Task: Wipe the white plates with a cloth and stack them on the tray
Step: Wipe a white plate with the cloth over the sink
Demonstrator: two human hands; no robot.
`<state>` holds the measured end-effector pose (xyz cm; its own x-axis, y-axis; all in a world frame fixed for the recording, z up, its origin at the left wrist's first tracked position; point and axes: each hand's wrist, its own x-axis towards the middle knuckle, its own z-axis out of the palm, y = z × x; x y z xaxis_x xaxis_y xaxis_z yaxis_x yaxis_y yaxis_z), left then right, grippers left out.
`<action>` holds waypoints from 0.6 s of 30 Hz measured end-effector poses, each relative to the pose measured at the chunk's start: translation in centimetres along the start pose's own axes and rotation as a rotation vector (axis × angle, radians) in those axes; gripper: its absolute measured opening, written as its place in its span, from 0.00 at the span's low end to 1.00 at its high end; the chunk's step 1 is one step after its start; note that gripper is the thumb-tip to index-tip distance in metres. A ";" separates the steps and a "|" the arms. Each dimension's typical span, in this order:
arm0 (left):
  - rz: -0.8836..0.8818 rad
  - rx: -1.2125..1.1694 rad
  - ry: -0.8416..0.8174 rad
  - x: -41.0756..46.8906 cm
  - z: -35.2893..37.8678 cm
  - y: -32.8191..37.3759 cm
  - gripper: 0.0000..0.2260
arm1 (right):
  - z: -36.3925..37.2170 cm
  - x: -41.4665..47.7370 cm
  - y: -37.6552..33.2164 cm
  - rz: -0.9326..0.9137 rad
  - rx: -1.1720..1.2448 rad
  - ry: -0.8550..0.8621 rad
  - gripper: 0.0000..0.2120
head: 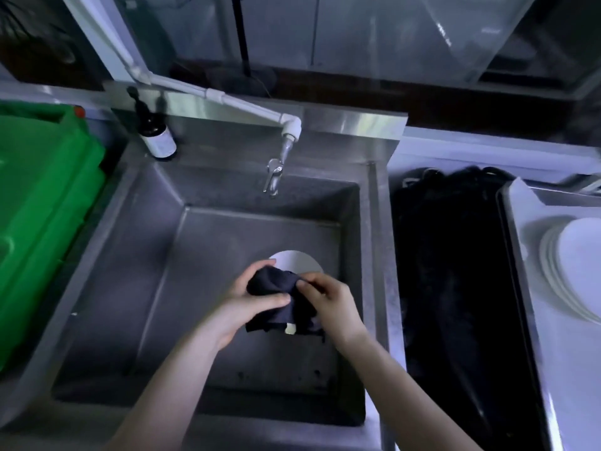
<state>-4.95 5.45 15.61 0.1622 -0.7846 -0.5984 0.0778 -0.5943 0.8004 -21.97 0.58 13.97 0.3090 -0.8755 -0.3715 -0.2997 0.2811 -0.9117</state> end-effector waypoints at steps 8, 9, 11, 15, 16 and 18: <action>-0.226 0.099 0.028 5.8 -5.9 -5.1 0.09 | 5.3 5.8 3.0 0.316 0.120 0.086 0.07; -0.248 0.068 0.053 6.7 -6.5 -5.9 0.08 | 5.2 7.0 4.1 0.364 0.066 0.130 0.07; -0.301 0.002 0.060 8.7 -7.6 -7.5 0.13 | 4.6 9.1 6.6 0.461 -0.065 0.181 0.10; -0.348 -0.087 -0.122 12.9 -8.6 -10.2 0.29 | 3.4 11.8 11.2 0.580 -0.247 0.188 0.18; -0.392 -0.088 -0.132 14.0 -8.7 -10.8 0.33 | 3.2 12.3 12.2 0.597 -0.274 0.185 0.20; -0.441 -0.064 -0.220 16.8 -8.5 -12.4 0.32 | 3.0 13.6 14.5 0.631 -0.292 0.184 0.24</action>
<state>5.18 1.13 -4.10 -0.1112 -0.4836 -0.8682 0.1537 -0.8715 0.4657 -19.40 -6.08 -4.79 -0.1518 -0.6398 -0.7534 -0.6082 0.6614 -0.4390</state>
